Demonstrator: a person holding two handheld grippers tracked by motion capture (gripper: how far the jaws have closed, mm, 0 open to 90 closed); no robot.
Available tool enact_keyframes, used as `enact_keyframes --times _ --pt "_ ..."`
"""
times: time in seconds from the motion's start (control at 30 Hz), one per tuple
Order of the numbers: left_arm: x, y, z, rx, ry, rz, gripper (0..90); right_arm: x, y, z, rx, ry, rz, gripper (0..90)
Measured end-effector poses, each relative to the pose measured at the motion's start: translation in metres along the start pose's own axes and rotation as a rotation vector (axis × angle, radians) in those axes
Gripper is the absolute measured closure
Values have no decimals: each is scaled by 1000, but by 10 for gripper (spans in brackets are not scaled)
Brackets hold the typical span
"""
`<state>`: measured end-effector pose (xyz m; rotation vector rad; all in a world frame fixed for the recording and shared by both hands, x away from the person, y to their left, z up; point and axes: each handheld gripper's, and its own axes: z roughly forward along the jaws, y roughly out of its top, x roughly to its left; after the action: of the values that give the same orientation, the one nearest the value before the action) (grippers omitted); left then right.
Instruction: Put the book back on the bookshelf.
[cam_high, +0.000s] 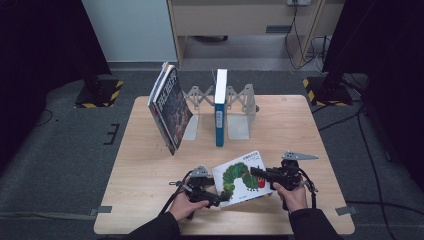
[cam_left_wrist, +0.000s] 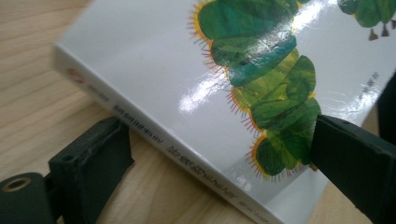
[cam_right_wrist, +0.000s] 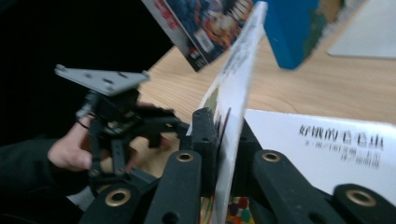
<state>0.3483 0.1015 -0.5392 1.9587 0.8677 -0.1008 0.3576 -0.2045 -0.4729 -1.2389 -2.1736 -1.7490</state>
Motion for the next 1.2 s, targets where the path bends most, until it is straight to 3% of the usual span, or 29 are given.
enact_keyframes --times 0.07,0.2,0.5,0.8,1.07,1.2 --pt "-2 0 1 10 -8 19 44 2 1 0 -10 7 -7 855" --pt "-3 0 1 10 -2 17 49 -2 0 0 -3 -17 4 837" --pt "-3 0 1 10 15 22 77 -4 -6 10 91 -195 -37 643" --pt "-3 0 1 9 24 25 109 -8 -14 23 188 -296 -51 459" --pt "-1 0 0 1 19 11 112 -11 -19 28 203 -310 -38 428" --pt "0 0 0 -2 15 4 111 -10 -21 30 201 -291 -41 417"
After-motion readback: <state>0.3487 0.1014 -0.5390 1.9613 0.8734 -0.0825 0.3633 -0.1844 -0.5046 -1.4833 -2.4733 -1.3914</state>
